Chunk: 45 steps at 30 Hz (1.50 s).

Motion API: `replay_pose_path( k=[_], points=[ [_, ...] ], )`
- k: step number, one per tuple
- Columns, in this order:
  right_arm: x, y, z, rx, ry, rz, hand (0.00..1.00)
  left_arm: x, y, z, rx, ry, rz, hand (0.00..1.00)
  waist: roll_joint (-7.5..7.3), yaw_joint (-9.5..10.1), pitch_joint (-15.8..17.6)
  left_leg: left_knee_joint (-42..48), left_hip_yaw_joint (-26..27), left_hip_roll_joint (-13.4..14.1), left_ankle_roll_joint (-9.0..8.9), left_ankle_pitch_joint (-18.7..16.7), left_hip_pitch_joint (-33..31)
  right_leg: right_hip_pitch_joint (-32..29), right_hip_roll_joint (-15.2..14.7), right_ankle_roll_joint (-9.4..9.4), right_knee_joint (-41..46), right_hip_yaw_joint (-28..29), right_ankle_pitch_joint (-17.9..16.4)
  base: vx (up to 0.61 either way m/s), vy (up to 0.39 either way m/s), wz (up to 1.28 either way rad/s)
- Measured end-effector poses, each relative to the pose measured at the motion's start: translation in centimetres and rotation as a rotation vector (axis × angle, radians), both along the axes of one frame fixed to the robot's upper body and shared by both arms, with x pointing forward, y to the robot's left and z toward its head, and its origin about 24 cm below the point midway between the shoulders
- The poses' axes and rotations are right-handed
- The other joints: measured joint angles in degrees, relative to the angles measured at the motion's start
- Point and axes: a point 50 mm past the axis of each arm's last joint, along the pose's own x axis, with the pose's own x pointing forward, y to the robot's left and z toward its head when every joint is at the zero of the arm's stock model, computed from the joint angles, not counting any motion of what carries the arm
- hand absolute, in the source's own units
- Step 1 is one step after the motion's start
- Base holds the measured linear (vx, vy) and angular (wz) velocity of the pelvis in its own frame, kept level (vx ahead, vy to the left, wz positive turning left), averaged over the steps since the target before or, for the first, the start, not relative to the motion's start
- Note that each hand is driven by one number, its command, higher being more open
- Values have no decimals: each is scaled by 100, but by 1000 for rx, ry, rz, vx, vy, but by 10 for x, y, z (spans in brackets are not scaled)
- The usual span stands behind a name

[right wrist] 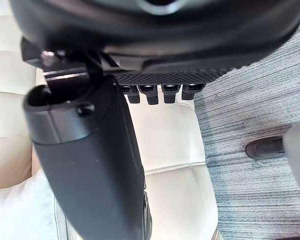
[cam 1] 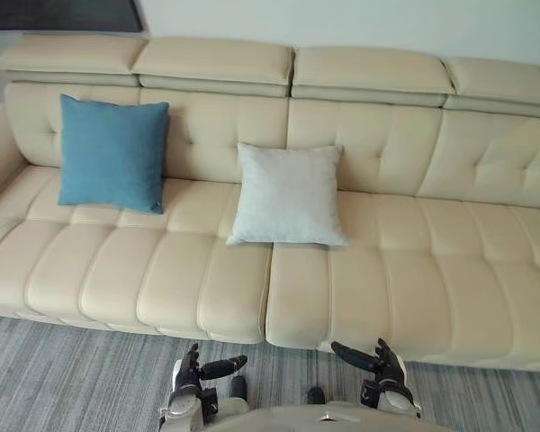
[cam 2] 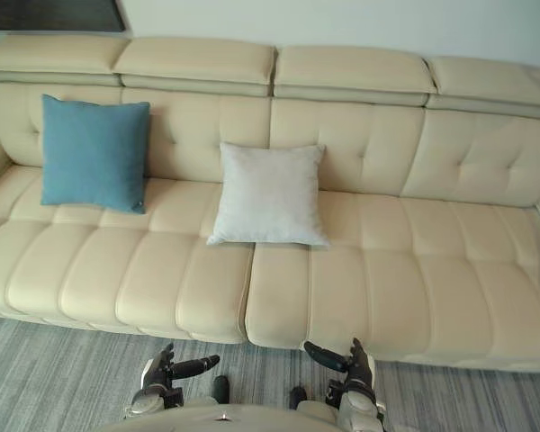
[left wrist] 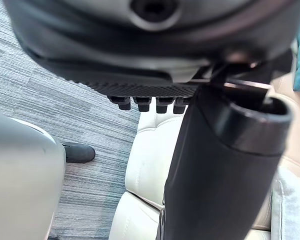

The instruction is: Pick up cushions and gather them together orderly.

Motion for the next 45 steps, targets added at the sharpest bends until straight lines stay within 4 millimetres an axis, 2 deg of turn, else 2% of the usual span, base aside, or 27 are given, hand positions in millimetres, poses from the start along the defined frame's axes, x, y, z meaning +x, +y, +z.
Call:
replay_pose_path(
  k=[2, 3, 4, 5, 6, 7, 8, 10, 11, 12, 13, 14, 15, 16, 17, 18, 19, 20, 22, 23, 24, 26, 27, 32, 37, 40, 45],
  points=[
    [8, 6, 2, 13, -18, 10, 100, 12, 2, 4, 14, -27, -4, 100, -97, 29, 82, 616, 180, 100, 98, -181, -409, -176, -51, 158, -18, -65, 33, -196, 38, -36],
    [10, 7, 2, 15, -20, 11, 100, 14, -1, 4, 9, -34, -3, 100, -78, 80, 115, 691, 273, 186, 115, -195, -525, -327, -155, 126, 255, -398, -58, -215, 23, -41],
    [15, 9, 3, 20, -28, 18, 100, 17, 0, 5, 12, -38, -3, 100, -47, 104, 151, 788, 306, 290, 113, -197, -619, -563, -333, -121, 1206, -897, -293, -165, -16, -37],
    [12, 10, 2, 23, -19, 16, 100, 23, 0, 7, 14, -52, -6, 100, -20, 133, 174, 876, 256, 392, 145, -224, -664, -582, -517, -177, 2195, -1132, -548, -147, -54, -21],
    [11, 11, 1, 27, -12, 16, 100, 23, 1, 8, 17, -55, -5, 100, -39, 158, 161, 943, 248, 426, 144, -225, -716, -545, -642, -127, 2648, -1157, -656, -141, -191, -12],
    [8, 11, -1, 30, 1, 16, 100, 24, 3, 9, 26, -64, -1, 100, -180, 230, 78, 1087, 222, 452, 96, -192, -902, -471, -915, 39, 3252, -1133, -828, -138, -211, -7],
    [8, 11, 0, 29, 1, 15, 100, 27, 4, 10, 28, -73, -2, 100, -263, 247, 72, 1135, 219, 470, 28, -141, -964, -495, -937, 163, 3282, -1135, -880, -160, -235, -3],
    [9, 9, 0, 27, 0, 4, 100, 30, 0, 11, 16, -78, -6, 100, -272, 273, 108, 1243, 211, 442, -84, -97, -1074, -566, -832, 215, 3074, -1276, -890, -117, -103, -2],
    [4, -3, -1, -7, 17, -16, 100, 26, -8, 8, -13, -66, -5, 100, -73, 368, -27, 1374, 375, 448, 76, -208, -1219, -144, -537, 519, 2258, -1202, -1140, -47, -9, -18],
    [7, -2, -1, -8, 14, -13, 100, 29, -9, 10, -14, -83, -3, 100, -142, 448, 35, 1320, 473, 444, 5, -69, -1170, -123, -608, 582, 2626, -1128, -1308, -104, -100, -18],
    [8, 0, 0, -7, 13, -16, 100, 33, -6, 12, -3, -94, -5, 100, -233, 481, 88, 1346, 503, 373, 27, -3, -1206, -44, -669, 550, 2741, -1053, -1479, -229, -220, -14],
    [12, 0, 1, -11, 4, -7, 100, 38, -4, 14, 10, -106, -5, 100, -328, 522, 91, 1514, 513, 349, 16, 44, -1442, 168, -574, 190, 2145, -1081, -1895, -311, -258, -4],
    [24, -3, 6, -28, -26, 14, 100, 37, -10, 13, -6, -99, -7, 100, 15, 537, 127, 1467, 379, 577, -99, 245, -1689, 221, -244, -66, 1589, -1227, -1867, -256, -153, 1],
    [23, -5, 6, -35, -25, 11, 100, 36, -12, 12, -13, -96, -9, 100, 81, 544, 136, 1394, 356, 618, -85, 290, -1687, 229, -185, -105, 1526, -1263, -1816, -287, -130, 20],
    [19, -9, 5, -48, -10, 3, 100, 35, -20, 11, -29, -94, -27, 100, 255, 551, 147, 1080, 261, 755, -77, 514, -1658, 245, 20, -207, 1423, -1420, -1693, -268, -116, 43],
    [16, -9, 4, -52, -2, 1, 100, 34, -21, 11, -29, -89, -38, 100, 371, 547, 175, 904, 258, 815, -104, 547, -1609, 259, 84, -264, 1413, -1561, -1659, -253, -112, 47],
    [16, -9, 4, -55, 0, 1, 100, 33, -22, 10, -31, -88, -39, 100, 376, 539, 187, 836, 268, 828, -150, 507, -1593, 263, 99, -289, 1400, -1603, -1635, -210, -78, 53],
    [16, -7, 4, -55, 0, 12, 100, 35, -22, 11, -30, -92, -39, 100, 284, 520, 253, 690, 368, 835, -400, 275, -1614, 233, 70, -421, 1223, -1764, -1455, -220, -71, 44],
    [19, -6, 4, -57, -6, 20, 100, 37, -17, 12, -17, -98, -42, 100, 241, 532, 282, 1290, 358, 737, -380, 258, -1715, 175, -9, -470, 1136, -1842, -1333, -138, -36, 33],
    [18, -7, 4, -61, -4, 22, 100, 35, -18, 11, -18, -92, -41, 100, 200, 523, 283, 1902, 184, 591, -337, 16, -1663, 76, -75, -463, 1151, -1859, -1275, -109, 42, 15],
    [20, -8, 5, -64, -8, 23, 100, 35, -18, 11, -15, -92, -41, 100, 189, 526, 288, 2232, -12, 480, -213, -493, -1623, -19, -122, -450, 1160, -1851, -1211, -128, 63, 3],
    [22, -6, 6, -58, -14, 24, 100, 33, -16, 11, -12, -83, -36, 100, 192, 522, 294, 2621, -224, 417, -155, -1087, -1477, -133, -142, -390, 1158, -1726, -1087, -111, 124, -30],
    [21, -4, 5, -52, -12, 25, 100, 31, -14, 10, -10, -75, -30, 100, 188, 513, 304, 2602, -386, 354, -156, -1250, -1342, -126, -133, -324, 1154, -1606, -1026, -129, 185, -44],
    [10, 9, -1, -4, 20, 25, 100, 24, -7, 8, 19, -52, -32, 100, -18, 367, 172, 2089, -157, 93, -41, -1169, -1021, 33, -323, -91, 697, -1342, -675, -103, 166, -20],
    [-3, 9, -5, 23, 47, -19, 100, 10, -8, 1, 21, 9, -50, 100, 82, 300, -24, 1771, -33, -106, 0, -1139, -795, 145, -352, -2, 177, -1002, -319, -8, 105, -31],
    [-9, 6, -7, 30, 61, -46, 100, 8, -10, -1, 18, 25, -61, 100, 118, 242, -39, 1697, 103, -123, 145, -1068, -649, 223, -319, 37, 34, -847, -237, 69, 26, -32],
    [-5, 2, -6, 36, 48, -88, 100, 12, -10, -1, 26, 37, -99, 100, 76, 221, -11, 1710, 352, 6, 131, -1081, -557, 29, -168, -15, -14, -298, -93, 42, -10, -65]
  ],
)
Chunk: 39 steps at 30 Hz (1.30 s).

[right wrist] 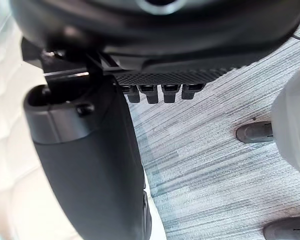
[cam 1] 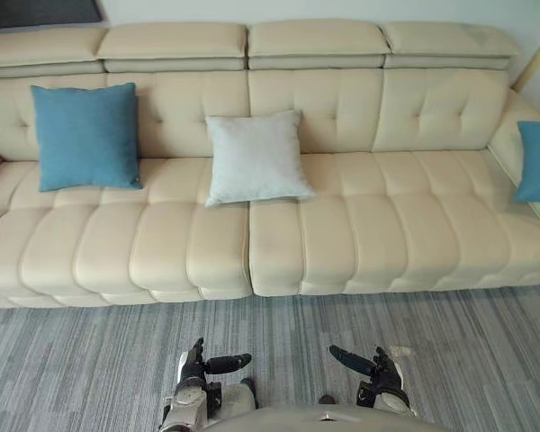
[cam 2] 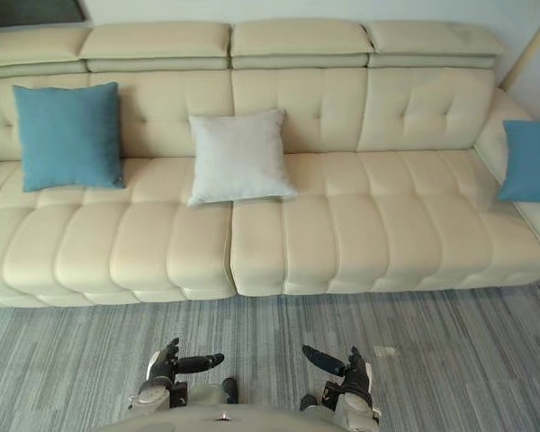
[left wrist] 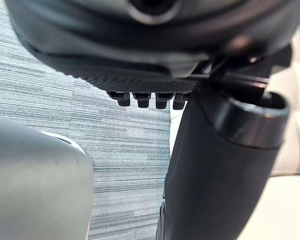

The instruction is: Pick up cushions and gather them together orderly.

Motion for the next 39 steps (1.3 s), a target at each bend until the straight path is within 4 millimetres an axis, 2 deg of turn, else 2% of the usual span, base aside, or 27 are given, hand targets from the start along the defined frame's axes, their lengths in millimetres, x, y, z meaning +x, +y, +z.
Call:
replay_pose_path(
  k=[2, 3, 4, 5, 6, 7, 8, 10, 12, 14, 15, 16, 19, 21, 23, 26, 28, 29, 30, 31, 32, 33, 34, 35, 36, 37, 39],
  points=[
    [11, 2, 3, 2, -24, 11, 100, 3, -1, 1, -2, -7, -2, 100, 9, -1, 45, -29, 388, 178, -10, -75, 50, -243, 155, -37, -13, 141, 261, -70, -26, -131],
    [19, 4, 5, 6, -41, 21, 100, 6, -2, 2, -4, -13, -4, 100, 14, -8, 56, -120, 737, 324, -7, -73, 70, -423, 285, -212, -214, -148, 635, -147, -109, -156],
    [24, 6, 6, 7, -51, 30, 100, 8, -3, 2, -5, -17, -5, 100, 81, 17, 103, -234, 1071, 489, 10, -43, 104, -398, 285, -444, -396, -705, 705, -159, -167, -206],
    [29, 5, 6, 7, -49, 33, 100, 9, -2, 2, -3, -15, -14, 100, 13, 6, 150, -349, 1580, 499, -33, 12, 312, -419, -98, -741, 306, -2558, -21, -100, -173, -145],
    [28, 5, 6, 7, -45, 32, 100, 10, -2, 3, -2, -17, -17, 100, 13, 6, 151, -351, 1663, 503, -33, 12, 350, -408, -154, -752, 367, -2772, -106, -31, -135, -165],
    [27, 1, 5, 2, -38, 21, 100, 9, -4, 2, -3, -16, -23, 100, 50, -31, 181, -360, 1989, 550, -77, 1, 533, -326, -340, -711, 519, -3389, -238, 10, -65, -100],
    [26, 0, 5, -3, -37, 19, 100, 10, -2, 3, 1, -18, -27, 100, 70, -63, 227, -371, 1976, 493, -102, -4, 588, -332, -300, -673, 516, -3308, -210, -11, -64, -113],
    [15, -13, 0, -27, 25, 21, 100, 10, -6, 3, 5, -18, -67, 100, 198, -121, 313, -511, 1372, 474, -230, -117, 703, -376, 3, -692, 387, -2807, -247, 0, -139, -105],
    [8, -15, -3, -29, 51, 16, 100, 9, -5, 2, 5, -14, -68, 100, 242, -131, 336, -330, 1319, 556, -263, -227, 696, -376, 106, -730, 401, -2708, -296, 51, -153, -69],
    [-2, -21, -6, -39, 89, -1, 100, 9, 0, 2, 14, -5, -89, 100, 225, -150, 460, 1337, 898, 1056, -240, -455, 113, -289, 405, -884, 409, -2525, -399, 84, -210, -49],
    [-3, -22, -6, -43, 92, -3, 100, 12, 2, 3, 14, -14, -80, 100, 234, -150, 499, 1867, 710, 1148, -154, -401, -93, -217, 460, -923, 411, -2500, -422, 101, -253, -51],
    [-6, -26, -5, -59, 94, -11, 100, 16, 4, 6, 13, -39, -46, 100, 307, -130, 641, 3028, 42, 1161, -17, -448, -491, 51, 603, -1048, 451, -2285, -506, 103, -139, -62],
    [-2, -27, -3, -66, 80, -12, 100, 19, 4, 9, 19, -65, -49, 100, 314, 3, 661, 3247, -562, 595, -138, -825, -794, 146, 662, -1118, 504, -1790, -590, 101, -25, -92],
    [3, -24, -2, -59, 61, -10, 100, 23, 1, 11, 10, -95, -51, 100, 314, 34, 703, 2394, -704, 147, -140, -850, -1088, 253, 683, -1118, 418, -1461, -605, 164, -13, -89],
    [6, -21, 0, -59, 48, -7, 100, 27, -4, 14, -2, -116, -46, 100, 281, 86, 706, 1303, -843, -147, -171, -692, -1316, 291, 690, -1093, 412, -1132, -686, 234, 0, -79],
    [9, -16, 0, -61, 39, 31, 100, 27, -7, 15, -21, -135, -19, 100, 304, 273, 679, -225, -1149, -245, -226, -81, -1381, 524, 823, -986, 414, -541, -934, 319, 53, -95],
    [9, -15, 0, -58, 41, 32, 100, 25, -7, 14, -32, -132, 4, 100, 320, 321, 636, -425, -1220, -191, -251, 103, -1373, 646, 878, -904, 441, -318, -1092, 402, 93, -84],
    [7, -11, -1, -46, 46, 32, 100, 23, -5, 13, -32, -127, 17, 100, 256, 371, 537, -255, -1168, -197, -200, 523, -1319, 751, 849, -816, 531, -47, -1283, 634, 153, -106],
    [4, -5, -2, -31, 51, 37, 100, 17, 0, 11, -23, -114, 23, 100, 97, 359, 364, 41, -1113, -320, -17, 744, -1298, 774, 698, -687, 724, 186, -1542, 654, 158, -100],
    [0, -3, -4, -26, 60, 37, 100, 16, 0, 11, -24, -112, 25, 100, 16, 362, 292, 206, -1024, -344, 16, 779, -1318, 777, 626, -618, 827, 285, -1646, 568, 151, -85],
    [-4, 0, -5, -13, 69, 38, 100, 15, 4, 11, -12, -104, 20, 100, -181, 349, 165, 548, -798, -469, 125, 503, -1309, 741, 405, -447, 1149, 442, -1819, 695, 179, -64],
    [-8, 0, -7, -9, 78, 40, 100, 13, 6, 10, -8, -92, 13, 100, -262, 337, 118, 739, -641, -549, 233, 283, -1149, 630, 243, -240, 1771, 460, -1901, 584, 150, -56],
    [-10, -1, -7, -14, 83, 43, 100, 13, 6, 10, -5, -89, 5, 100, -265, 332, 122, 802, -568, -574, 306, 136, -1014, 458, 168, -37, 2382, 417, -1861, 661, 162, -39],
    [-11, -3, -7, -20, 86, 46, 100, 13, 5, 9, -5, -83, -3, 100, -226, 305, 166, 787, -563, -616, 392, -37, -738, 64, 29, 465, 3526, 207, -1564, 400, 100, -20],
    [-12, -4, -7, -22, 88, 52, 100, 11, 3, 8, -5, -70, -17, 100, -176, 233, 214, 764, -589, -641, 426, -182, -476, -242, -181, 591, 4423, -45, -1342, 585, 118, -7],
    [-9, -8, -5, -32, 78, 65, 100, 9, 0, 6, -5, -46, -38, 100, -81, 154, 280, 672, -644, -622, 482, -357, -21, -599, -529, 326, 5308, -642, -1462, 435, 40, 9],
    [-6, -9, -3, -38, 60, 66, 100, 10, -2, 5, -3, -38, -53, 100, -35, 106, 303, 500, -686, -563, 483, -381, 233, -770, -723, 141, 5343, -1081, -1566, 364, -4, 13]
  ],
)
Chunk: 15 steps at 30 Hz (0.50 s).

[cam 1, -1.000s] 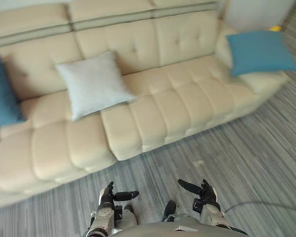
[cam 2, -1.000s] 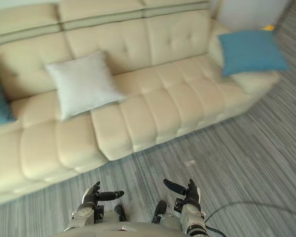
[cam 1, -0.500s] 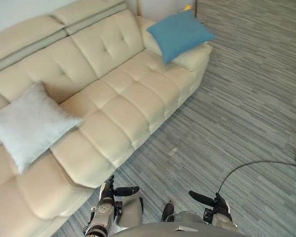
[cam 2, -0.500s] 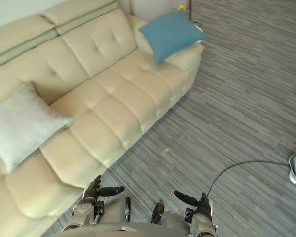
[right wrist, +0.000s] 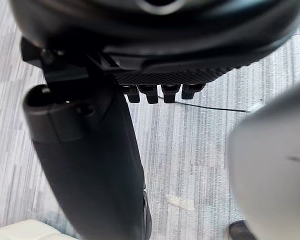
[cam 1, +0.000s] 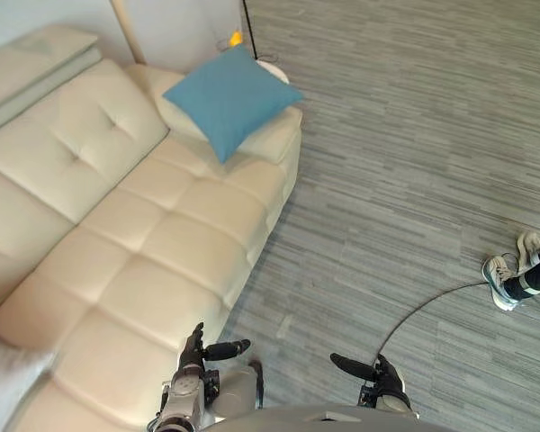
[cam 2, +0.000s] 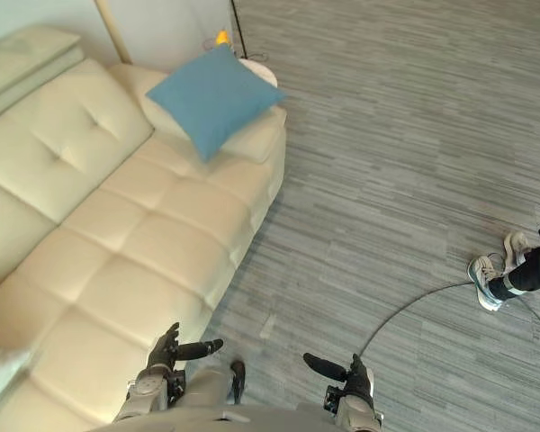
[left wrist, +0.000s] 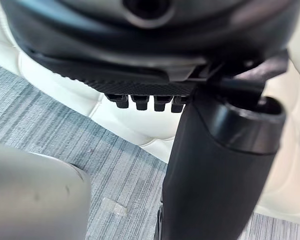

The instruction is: Pick up cushions and gather them together orderly.

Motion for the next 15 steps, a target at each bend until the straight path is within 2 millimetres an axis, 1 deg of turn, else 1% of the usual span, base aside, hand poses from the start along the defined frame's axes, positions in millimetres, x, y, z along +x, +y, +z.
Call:
replay_pose_path(
  k=[1, 2, 3, 4, 5, 6, 7, 8, 9, 10, 11, 12, 13, 14, 15],
  points=[
    [6, 0, 2, -3, -25, 4, 100, 2, -2, 0, 1, -2, -10, 100, 77, -49, 43, -202, -10, 127, -26, -14, 235, -171, -121, -92, -352, -455, -53, 378, -74, 10],
    [14, 0, 5, -9, -44, 11, 100, 4, -2, 1, 2, -6, -9, 100, 136, -59, 148, -506, 4, 312, -68, -8, 587, -260, -138, -144, -1171, -840, -82, 460, -110, -4],
    [17, 2, 5, -5, -49, 14, 100, 1, -1, 0, 5, 2, -4, 100, 128, -61, 144, -694, 88, 440, -142, -17, 754, -373, -74, -134, -1915, -952, -9, 387, -161, -17],
    [18, 2, 5, -4, -51, 16, 100, 0, -1, 0, 6, 4, -3, 100, 125, -61, 142, -740, 112, 473, -158, -26, 799, -407, -42, -130, -2119, -955, 49, 393, -227, -25],
    [26, 8, 6, 9, -58, 29, 100, -2, 3, -1, 19, 15, -13, 100, -12, -99, 187, -959, 159, 482, -226, -32, 978, -514, 95, -138, -3673, -800, 812, 395, -234, -12],
    [24, 8, 5, 12, -44, 32, 100, -3, 8, -1, 32, 23, -18, 100, -66, -120, 200, -988, 122, 436, -329, -70, 1036, -491, 158, -307, -3868, -689, 1519, 328, -214, -18],
    [24, 4, 4, 5, -29, 38, 100, -3, 4, -3, 23, 35, -18, 100, 34, -95, 234, -1050, 59, 563, -378, -98, 1144, -434, 350, -689, -3913, -619, 1608, 256, -163, -27],
    [25, 2, 4, 0, -24, 42, 100, -3, 2, -3, 15, 36, -12, 100, 108, -78, 246, -1092, 41, 626, -419, -44, 1134, -452, 459, -724, -3930, -519, 1549, 366, -279, -44],
    [27, 0, 4, -5, -27, 44, 100, -3, 1, -4, 12, 39, -12, 100, 166, -79, 277, -1104, -4, 658, -438, -6, 1178, -492, 516, -763, -3804, -473, 1384, 338, -268, -43],
    [28, -4, 4, -6, -22, 35, 100, -5, -1, -5, 7, 47, -13, 100, 218, -127, 295, -1049, -69, 705, -462, 8, 1250, -493, 561, -801, -3651, -438, 1178, 441, -364, -25],
    [23, -7, 3, -11, -7, 24, 100, -6, -2, -6, 2, 53, -13, 100, 260, -152, 271, -476, -245, 808, -508, -14, 1135, -310, 669, -801, -3631, -461, 912, 378, -305, 0],
    [17, -9, 1, -14, 7, 20, 100, -5, -2, -5, -4, 42, 3, 100, 292, -152, 291, 539, -468, 917, -717, -12, 755, -12, 780, -820, -3807, -555, 836, 424, -347, 28],
    [13, -13, 1, -25, 18, 19, 100, -2, -1, -3, -16, 20, 36, 100, 362, -136, 346, 2141, -694, 1054, -971, -38, 84, 404, 985, -863, -4104, -692, 801, 283, -231, 30],
    [11, -13, 0, -28, 21, 17, 100, -1, -1, -2, -18, 13, 44, 100, 387, -116, 360, 2613, -703, 1098, -999, -85, -111, 535, 1056, -888, -4190, -712, 786, 207, -160, 20],
    [9, -13, 0, -31, 29, 13, 100, 4, 1, 1, -20, -20, 58, 100, 374, -71, 400, 3397, -667, 1109, -982, -204, -572, 841, 1155, -966, -4337, -765, 732, 216, -116, 6]
  ],
)
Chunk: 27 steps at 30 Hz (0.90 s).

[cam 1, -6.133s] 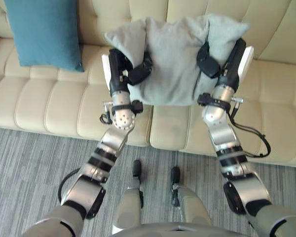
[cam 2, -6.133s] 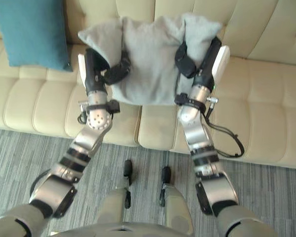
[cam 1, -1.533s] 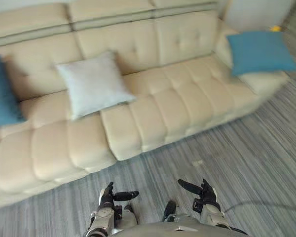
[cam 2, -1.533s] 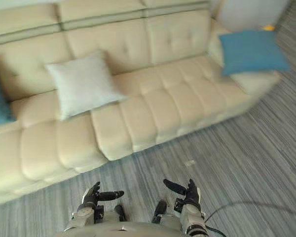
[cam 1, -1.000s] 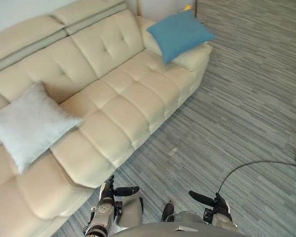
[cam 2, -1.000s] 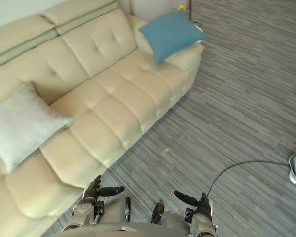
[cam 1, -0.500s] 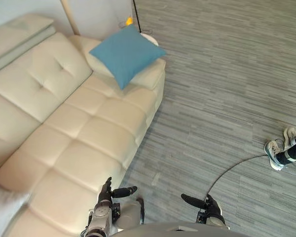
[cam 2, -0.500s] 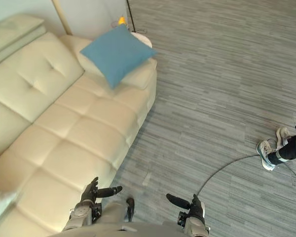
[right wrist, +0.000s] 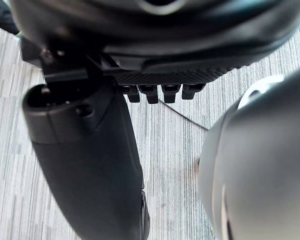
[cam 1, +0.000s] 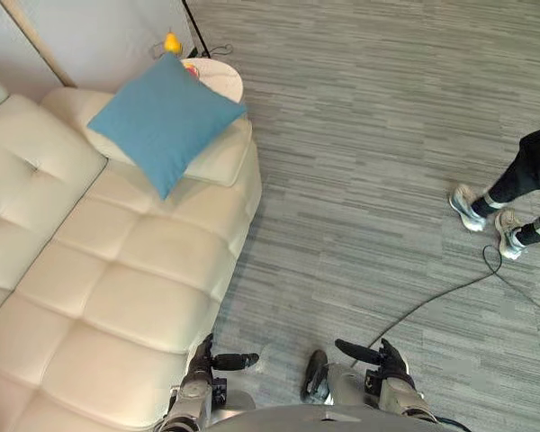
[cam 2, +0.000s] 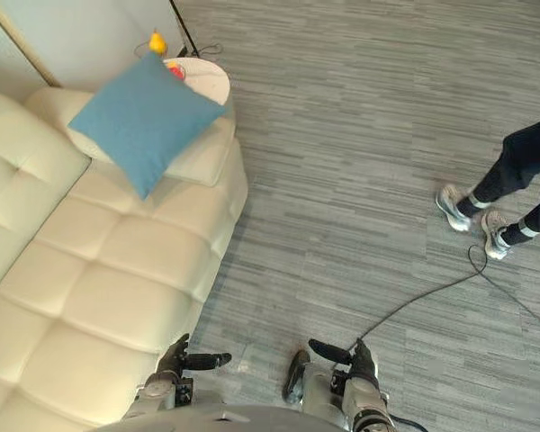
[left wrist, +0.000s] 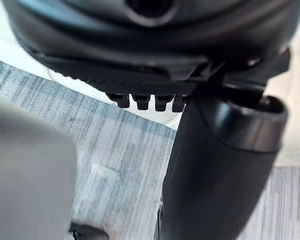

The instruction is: Pick up cushions and gather them together orderly.

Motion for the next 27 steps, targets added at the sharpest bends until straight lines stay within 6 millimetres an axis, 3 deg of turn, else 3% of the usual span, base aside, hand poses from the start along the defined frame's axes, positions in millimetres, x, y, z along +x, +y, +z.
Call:
replay_pose_path(
  k=[2, 4, 6, 8, 10, 11, 13, 15, 16, 17, 18, 20, 22, 24, 25, 27],
  points=[
    [2, 3, 0, 3, -4, 1, 100, 6, 0, 4, 5, -33, -5, 100, -101, 27, 35, -59, 341, -158, 151, -196, -541, 428, 24, 31, -277, -18, -48, 312, -113, 2],
    [6, 4, 2, 3, -20, -2, 100, 10, -2, 6, 5, -54, -23, 100, -130, 41, 52, -1225, 591, -379, 270, -252, -779, 753, 23, 81, -624, 21, -44, 351, -36, -6],
    [8, 5, 3, 7, -33, -9, 100, 11, -2, 7, 4, -61, -21, 100, -136, 45, 58, -2718, 676, -558, 407, -3, -791, 987, -15, 159, -850, 18, -75, 340, 34, 1],
    [6, 7, 2, 7, -28, -12, 100, 12, -5, 7, -2, -67, -20, 100, -149, 107, 76, -4145, 869, -679, 415, 624, -833, 1320, -102, 376, -1052, 5, -212, 450, 94, 7],
    [1, 6, 1, 6, -15, -15, 100, 13, -6, 7, -6, -71, -20, 100, -141, 217, 58, -4323, 1075, -681, 407, 1183, -810, 1585, -164, 581, -1160, 43, -347, 563, 150, -10],
    [-1, 9, 0, 16, -8, -13, 100, 13, -5, 7, -4, -68, -22, 100, -217, 297, -19, -4310, 1234, -819, 723, 1753, -670, 1766, -372, 751, -1219, 181, -424, 551, 169, -17],
    [1, 13, 0, 30, -14, -5, 100, 13, -2, 8, 2, -66, -23, 100, -356, 293, -66, -3993, 1309, -1014, 929, 1428, -666, 1718, -649, 888, -914, 458, -345, 599, 214, -4],
    [-3, 11, -1, 36, -4, -13, 100, 11, 0, 7, 5, -58, -22, 100, -400, 299, -93, -3599, 1353, -1116, 992, 1015, -526, 1544, -896, 948, 68, 763, -358, 528, 230, 5],
    [-6, 11, -2, 40, 5, -14, 100, 9, 2, 6, 5, -49, -25, 100, -433, 289, -104, -3524, 1365, -1197, 1063, 843, -337, 1303, -1050, 1100, 953, 864, -293, 510, 223, 4],
    [-7, 9, -3, 37, 9, -13, 100, 6, 2, 4, 3, -35, -28, 100, -441, 254, -105, -3510, 1306, -1271, 1094, 603, -50, 845, -1278, 1447, 2275, 1015, 135, 585, 236, 19],
    [-8, 9, -3, 38, 11, -10, 100, 2, 4, 2, 5, -16, -24, 100, -453, 147, -90, -3507, 1186, -1343, 1123, 350, 365, 202, -1527, 1364, 3892, 1125, 129, 474, 162, 29],
    [-11, 7, -3, 33, 13, -1, 100, -3, 5, -1, 6, 4, -23, 100, -444, 65, -91, -3662, 1012, -1330, 1146, 306, 861, -336, -1613, 1085, 4464, 953, -39, 419, 69, 43],
    [-10, 5, -2, 27, 8, -4, 100, -7, 5, -2, 5, 19, -20, 100, -408, 13, -60, -4012, 781, -1230, 1138, 300, 1377, -701, -1565, 895, 3716, 716, -180, 435, -33, 62],
    [-10, 5, -2, 27, 3, -2, 100, -9, 5, -3, 5, 27, -17, 100, -407, 4, -69, -4132, 588, -1125, 1032, 177, 1569, -903, -1375, 898, 2877, 771, -194, 325, -117, 60],
    [-8, 5, -1, 28, -3, -1, 100, -9, 6, -3, 7, 29, -8, 100, -409, 2, -64, -4086, 412, -1020, 869, -78, 1613, -1054, -1089, 943, 1946, 1090, -152, 243, -145, 51],
    [-8, 6, -2, 31, -3, -4, 100, -9, 7, -3, 13, 30, -2, 100, -428, -15, -60, -3856, 146, -954, 724, -339, 1599, -1128, -706, 1035, 767, 1845, 107, 320, -268, 73]
  ],
)
